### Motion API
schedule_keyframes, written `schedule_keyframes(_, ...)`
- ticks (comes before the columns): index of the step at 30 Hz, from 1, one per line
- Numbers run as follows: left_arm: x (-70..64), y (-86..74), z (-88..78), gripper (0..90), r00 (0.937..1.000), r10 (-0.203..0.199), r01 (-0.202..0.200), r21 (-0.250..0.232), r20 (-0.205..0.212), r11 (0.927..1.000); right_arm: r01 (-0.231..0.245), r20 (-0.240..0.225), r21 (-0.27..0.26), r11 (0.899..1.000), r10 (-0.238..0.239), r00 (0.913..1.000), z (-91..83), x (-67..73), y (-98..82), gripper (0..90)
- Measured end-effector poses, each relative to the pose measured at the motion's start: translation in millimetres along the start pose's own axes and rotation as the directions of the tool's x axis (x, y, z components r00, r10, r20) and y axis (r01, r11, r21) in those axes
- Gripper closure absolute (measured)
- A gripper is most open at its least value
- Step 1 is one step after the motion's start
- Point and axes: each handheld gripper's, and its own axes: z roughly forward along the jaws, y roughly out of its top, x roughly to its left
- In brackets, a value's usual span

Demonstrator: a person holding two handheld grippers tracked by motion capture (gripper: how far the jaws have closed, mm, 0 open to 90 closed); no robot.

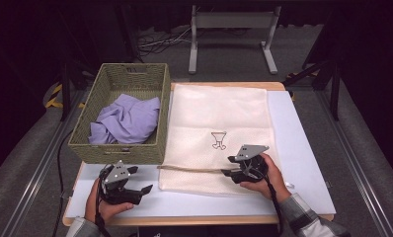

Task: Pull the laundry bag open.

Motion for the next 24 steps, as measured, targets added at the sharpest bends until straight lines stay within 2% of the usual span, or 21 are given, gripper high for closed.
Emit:
schedule_keyframes(12, -0.6, 0.2, 0.1, 17.1, 0.9999, 0.015, -0.015, 0.01, 0.0, 0.9998, -0.024, 0.012, 0.049, 0.999, 0.023, 0.9997, 18.0, -7.4, 0.8, 50.8)
schedule_keyframes(18, -0.5, -0.1, 0.1, 17.6, 0.9999, 0.009, -0.009, 0.003, 0.01, 1.0, -0.031, 0.012, 0.049, 0.998, 0.03, 0.9995, 21.7, -9.3, 0.9, 50.8)
schedule_keyframes(20, -0.9, 0.0, 0.6, 17.5, 0.9999, 0.013, -0.013, 0.007, 0.008, 0.9999, -0.028, 0.009, 0.05, 0.998, 0.027, 0.9996, 23.1, -10.1, 1.7, 52.5)
schedule_keyframes(22, -1.0, 0.2, 0.6, 17.6, 0.9999, 0.013, -0.013, 0.007, 0.008, 0.9999, -0.032, 0.006, 0.056, 0.998, 0.032, 0.9995, 24.2, -11.4, 2.7, 56.5)
schedule_keyframes(23, -0.9, 0.1, 0.4, 17.5, 0.9999, 0.012, -0.012, 0.005, 0.007, 0.9999, -0.043, 0.003, 0.053, 0.998, 0.043, 0.9991, 25.3, -13.1, 3.1, 62.0)
schedule_keyframes(24, -0.9, 0.1, 0.4, 17.5, 0.9999, 0.012, -0.012, 0.005, 0.007, 0.9999, -0.043, 0.003, 0.053, 0.998, 0.043, 0.9991, 25.3, -13.1, 3.1, 62.0)
